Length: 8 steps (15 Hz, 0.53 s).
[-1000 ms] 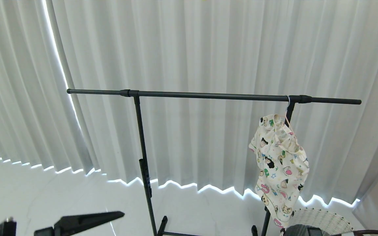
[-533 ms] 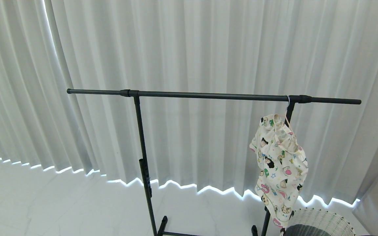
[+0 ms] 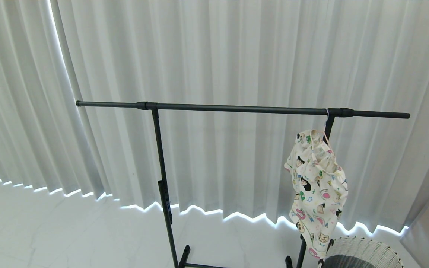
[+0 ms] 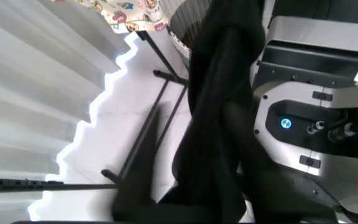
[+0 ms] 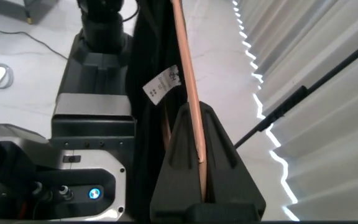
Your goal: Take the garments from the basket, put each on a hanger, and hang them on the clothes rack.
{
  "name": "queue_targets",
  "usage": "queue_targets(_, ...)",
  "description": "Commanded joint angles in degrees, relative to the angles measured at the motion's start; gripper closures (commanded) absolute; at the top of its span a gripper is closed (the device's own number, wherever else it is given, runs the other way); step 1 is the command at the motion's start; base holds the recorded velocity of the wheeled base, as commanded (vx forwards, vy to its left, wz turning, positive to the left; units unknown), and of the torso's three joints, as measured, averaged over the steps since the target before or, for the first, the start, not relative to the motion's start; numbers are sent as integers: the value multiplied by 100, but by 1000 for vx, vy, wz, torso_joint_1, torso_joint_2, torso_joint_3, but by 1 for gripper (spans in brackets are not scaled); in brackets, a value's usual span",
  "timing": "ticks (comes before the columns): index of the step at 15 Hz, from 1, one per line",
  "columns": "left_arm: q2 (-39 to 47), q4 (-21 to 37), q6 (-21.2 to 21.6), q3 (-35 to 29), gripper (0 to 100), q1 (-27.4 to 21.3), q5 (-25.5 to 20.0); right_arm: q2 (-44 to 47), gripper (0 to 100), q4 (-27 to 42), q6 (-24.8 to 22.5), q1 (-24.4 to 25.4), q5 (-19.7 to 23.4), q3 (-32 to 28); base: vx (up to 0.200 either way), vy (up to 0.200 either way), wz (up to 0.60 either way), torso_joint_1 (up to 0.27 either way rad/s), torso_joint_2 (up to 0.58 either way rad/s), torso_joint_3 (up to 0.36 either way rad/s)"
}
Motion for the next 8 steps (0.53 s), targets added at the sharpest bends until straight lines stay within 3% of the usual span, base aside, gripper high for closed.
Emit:
queue_targets(1,86,-10,4,8,100,1,1,4,100,-9,-38,14,-1,4,0,0,0,0,0,0)
queue_targets(3,95,-19,-5,8,100,10,10,-14,100,-9,-118,14,-1,66,0,0,0,0,0,0)
queue_targets(4,95,-19,-5,8,100,19,10,-14,0,-9,-170,14,-1,110,0,0,0,0,0,0)
queue_targets(6,95,-19,-22,17,100,62,19,-31,0,-9,-205,14,-1,171,0,0,0,0,0,0)
queue_targets(8,77,-19,-5,210,100,414,36,-67,0,-9,-205,-109,-71,180,0,0,0,0,0,0)
